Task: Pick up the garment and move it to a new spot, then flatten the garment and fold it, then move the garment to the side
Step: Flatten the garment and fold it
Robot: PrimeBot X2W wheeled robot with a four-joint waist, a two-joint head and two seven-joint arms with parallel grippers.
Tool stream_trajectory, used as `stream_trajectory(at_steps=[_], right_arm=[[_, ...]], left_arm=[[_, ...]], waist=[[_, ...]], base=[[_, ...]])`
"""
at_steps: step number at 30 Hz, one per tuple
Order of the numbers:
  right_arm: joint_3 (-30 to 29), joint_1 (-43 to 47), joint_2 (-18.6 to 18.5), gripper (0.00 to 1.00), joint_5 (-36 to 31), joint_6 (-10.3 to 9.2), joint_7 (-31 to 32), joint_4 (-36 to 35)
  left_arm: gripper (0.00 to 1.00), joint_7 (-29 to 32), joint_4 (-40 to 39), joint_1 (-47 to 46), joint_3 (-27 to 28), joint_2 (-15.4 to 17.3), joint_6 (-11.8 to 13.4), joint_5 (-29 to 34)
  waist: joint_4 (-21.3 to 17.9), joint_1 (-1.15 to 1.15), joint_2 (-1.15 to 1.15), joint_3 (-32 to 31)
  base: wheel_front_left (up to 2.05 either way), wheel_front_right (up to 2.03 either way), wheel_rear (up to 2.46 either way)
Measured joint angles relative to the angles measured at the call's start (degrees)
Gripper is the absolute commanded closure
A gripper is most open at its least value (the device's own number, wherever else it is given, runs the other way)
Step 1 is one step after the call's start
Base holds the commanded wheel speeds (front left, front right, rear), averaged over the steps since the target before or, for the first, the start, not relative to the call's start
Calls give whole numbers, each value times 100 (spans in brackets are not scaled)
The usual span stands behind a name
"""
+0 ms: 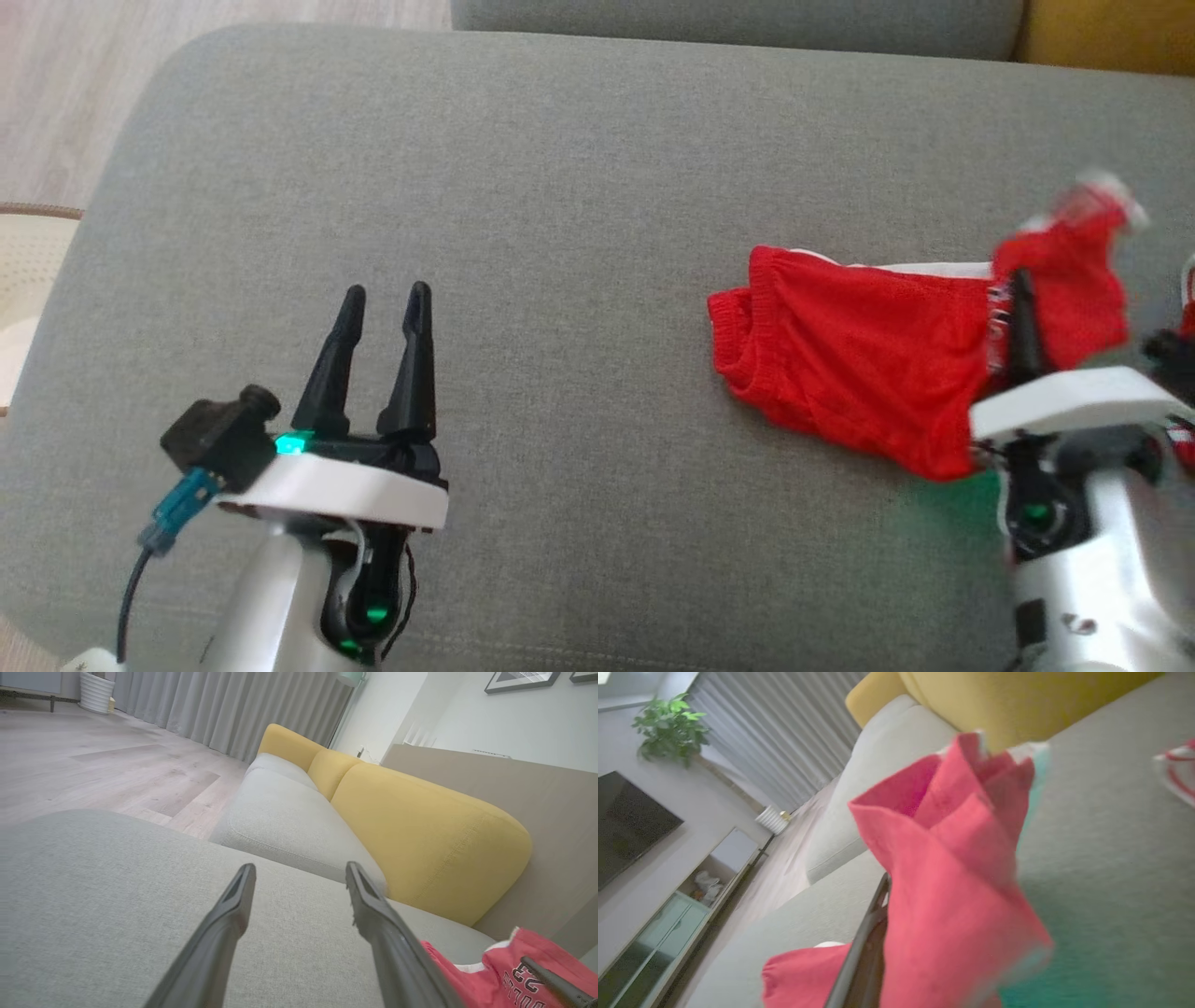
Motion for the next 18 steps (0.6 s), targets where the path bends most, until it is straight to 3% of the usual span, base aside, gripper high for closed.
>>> stream_trajectory(at_steps=[6, 14, 15, 16, 18], right_arm=[[1124, 36, -42, 100, -176, 0, -137, -357], [1924, 363, -248, 100, -236, 0, -191, -257], [1995, 390, -267, 38, -304, 0, -249, -230], [2045, 391, -272, 0, -300, 0, -280, -190], [2186, 389, -283, 0, -289, 0, -296, -133]], left_arm=[[0, 1, 12, 24, -33, -2, -5, -335], [0, 0, 73, 205, -37, -1, 1, -383], [0, 1, 82, 231, -36, -1, 1, -383], [0, 1, 101, 237, -35, -1, 1, -383], [0, 1, 105, 237, -34, -1, 2, -385]], waist=[[114, 0, 0, -91], [270, 0, 0, -248], [291, 0, 0, -260], [312, 0, 0, -271], [357, 0, 0, -291]], base=[[0, 0, 0], [0, 0, 0], [0, 0, 0], [0, 0, 0], [0, 0, 0]])
